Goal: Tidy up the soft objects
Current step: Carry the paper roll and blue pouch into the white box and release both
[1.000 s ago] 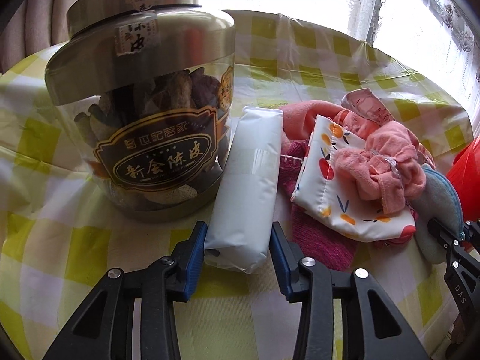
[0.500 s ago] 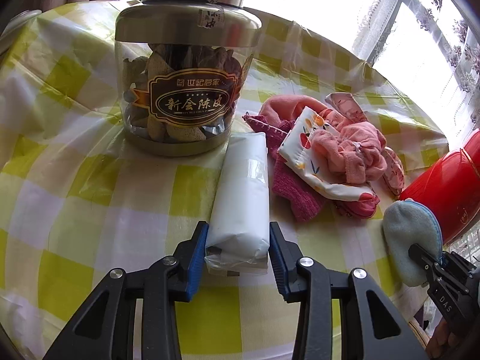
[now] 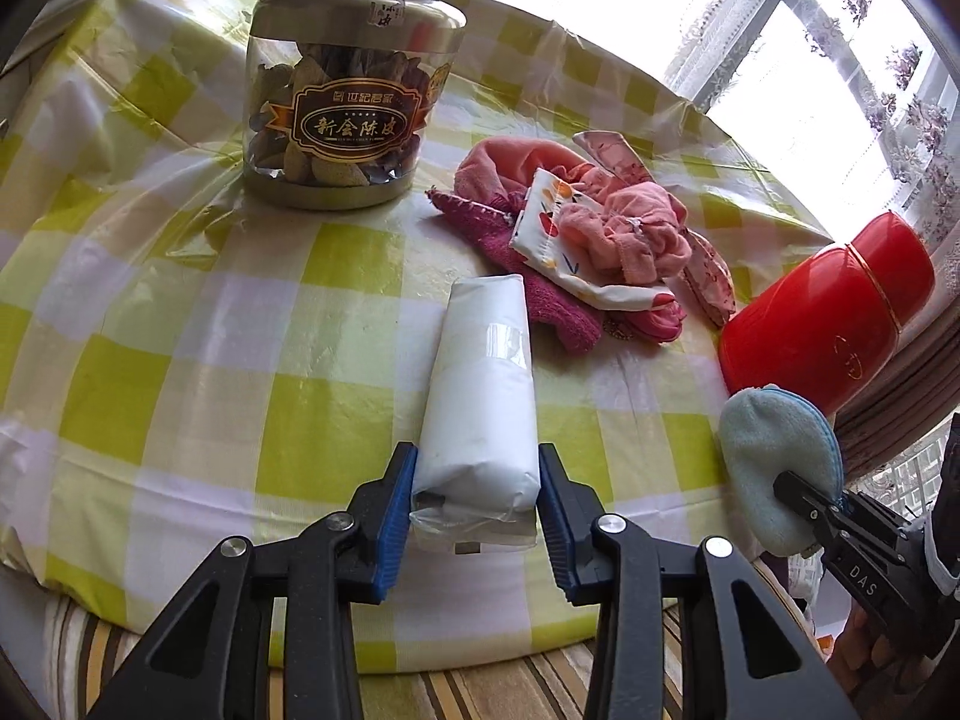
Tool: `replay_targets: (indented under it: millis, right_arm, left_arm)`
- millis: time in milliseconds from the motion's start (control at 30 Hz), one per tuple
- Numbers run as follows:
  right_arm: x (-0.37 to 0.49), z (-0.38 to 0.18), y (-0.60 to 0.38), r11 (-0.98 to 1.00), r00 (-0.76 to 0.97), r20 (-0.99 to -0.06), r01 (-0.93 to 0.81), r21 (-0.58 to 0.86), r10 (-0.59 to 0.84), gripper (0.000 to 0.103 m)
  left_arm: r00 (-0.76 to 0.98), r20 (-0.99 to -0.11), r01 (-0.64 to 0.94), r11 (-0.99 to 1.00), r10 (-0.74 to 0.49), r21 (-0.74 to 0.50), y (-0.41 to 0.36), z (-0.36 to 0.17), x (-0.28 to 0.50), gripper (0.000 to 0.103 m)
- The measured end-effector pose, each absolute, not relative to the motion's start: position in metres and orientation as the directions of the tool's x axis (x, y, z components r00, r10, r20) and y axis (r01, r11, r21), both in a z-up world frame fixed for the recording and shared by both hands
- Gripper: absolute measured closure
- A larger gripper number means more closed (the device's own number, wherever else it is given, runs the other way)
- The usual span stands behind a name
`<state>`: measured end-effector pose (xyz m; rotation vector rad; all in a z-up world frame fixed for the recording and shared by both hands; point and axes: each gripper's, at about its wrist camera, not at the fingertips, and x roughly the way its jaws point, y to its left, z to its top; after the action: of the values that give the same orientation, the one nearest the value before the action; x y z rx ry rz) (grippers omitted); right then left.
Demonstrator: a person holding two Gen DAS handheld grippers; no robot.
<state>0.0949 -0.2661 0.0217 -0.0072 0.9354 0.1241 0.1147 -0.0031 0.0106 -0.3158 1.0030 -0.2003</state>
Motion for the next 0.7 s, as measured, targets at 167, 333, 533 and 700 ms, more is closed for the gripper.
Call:
replay_targets:
  millis: [167,333,533,700]
  right_arm:
    - [0.080,0.026,-0.274,0.994,0.596,-0.796,-0.096,0.056,0.103,0.082]
    - [0.066,0.034,-0.285,0.995,0.612,-0.785,-0.082,0.064,0.101,0.082]
    - [0.044,0.045,-0.307,0.997,0.631,-0.772,-0.051,0.065,0.083,0.082]
    - [0.027,0.053,-0.335,0.998,0.647,-0.761,0.001,0.062,0.046,0.082]
  left_arm:
    - [0.535,-0.777,0.049,0.930,-0.333,-0.364,-0.015,0.020,0.096,0.064]
    - [0.562,-0.750,0.102,0.929,-0.350,-0.356,-0.033,0.036,0.080,0.064]
    - [0.567,-0.731,0.182,0.923,-0.379,-0.338,-0.060,0.049,0.068,0.064]
    - [0.553,-0.724,0.240,0.911,-0.413,-0.336,-0.085,0.055,0.062,0.064]
